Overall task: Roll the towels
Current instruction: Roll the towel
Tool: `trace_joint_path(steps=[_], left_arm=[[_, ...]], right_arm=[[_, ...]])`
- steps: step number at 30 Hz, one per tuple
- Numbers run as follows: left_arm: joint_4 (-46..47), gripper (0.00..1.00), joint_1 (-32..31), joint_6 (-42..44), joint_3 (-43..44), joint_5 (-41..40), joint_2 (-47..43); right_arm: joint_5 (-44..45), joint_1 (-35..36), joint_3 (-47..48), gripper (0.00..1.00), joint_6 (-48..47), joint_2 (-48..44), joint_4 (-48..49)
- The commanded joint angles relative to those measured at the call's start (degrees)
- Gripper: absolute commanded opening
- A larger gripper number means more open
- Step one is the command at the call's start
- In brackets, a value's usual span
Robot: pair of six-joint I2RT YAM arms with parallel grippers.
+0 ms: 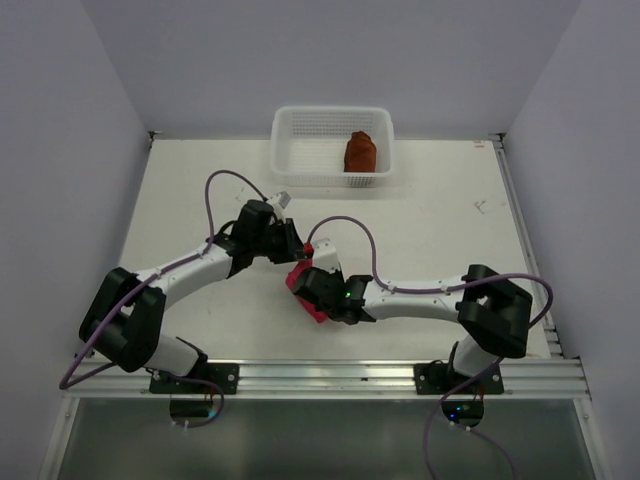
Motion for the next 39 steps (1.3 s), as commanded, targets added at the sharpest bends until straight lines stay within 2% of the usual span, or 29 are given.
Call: trace_joint_path(steps=[1, 5, 14, 22, 25, 33, 35, 39], left_arm=[[2.7, 0.24, -0.8, 0.1, -0.6, 1.5, -2.2], [4.9, 0.23, -2.1, 0.0, -0.9, 1.7, -1.9], [7.3, 0.22, -3.4, -0.6, -1.2, 3.4, -2.2], [10.9, 0.22, -5.9, -2.3, -6.8, 4.4, 0.0], [11.7, 0.21, -6.3, -2.8, -8.9, 4.8, 0.7], [10.2, 0.21, -6.5, -1.2, -12.8, 2.2, -0.2], [10.2, 0.20, -6.5, -1.1, -13.4, 2.0, 0.1], [10.7, 0.20, -6.5, -1.2, -15.3, 1.5, 0.2]], right_arm=[[5.4, 0.5, 1.9, 0.34, 1.9, 1.9, -5.8], [9.5, 1.8, 4.0, 0.30, 4.4, 3.7, -8.9], [17.6, 6.5, 10.3, 0.30, 6.6, 9.5, -17.1], [23.3, 10.2, 17.5, 0.30, 9.8, 17.6, -27.8], [23.5, 11.1, 19.5, 0.30, 10.1, 19.6, -29.1], [21.6, 11.3, 19.8, 0.47, 8.7, 18.2, -27.0], [20.6, 11.2, 18.6, 0.53, 7.0, 16.3, -24.2], [17.8, 11.4, 15.3, 0.59, 3.9, 11.9, -18.2]])
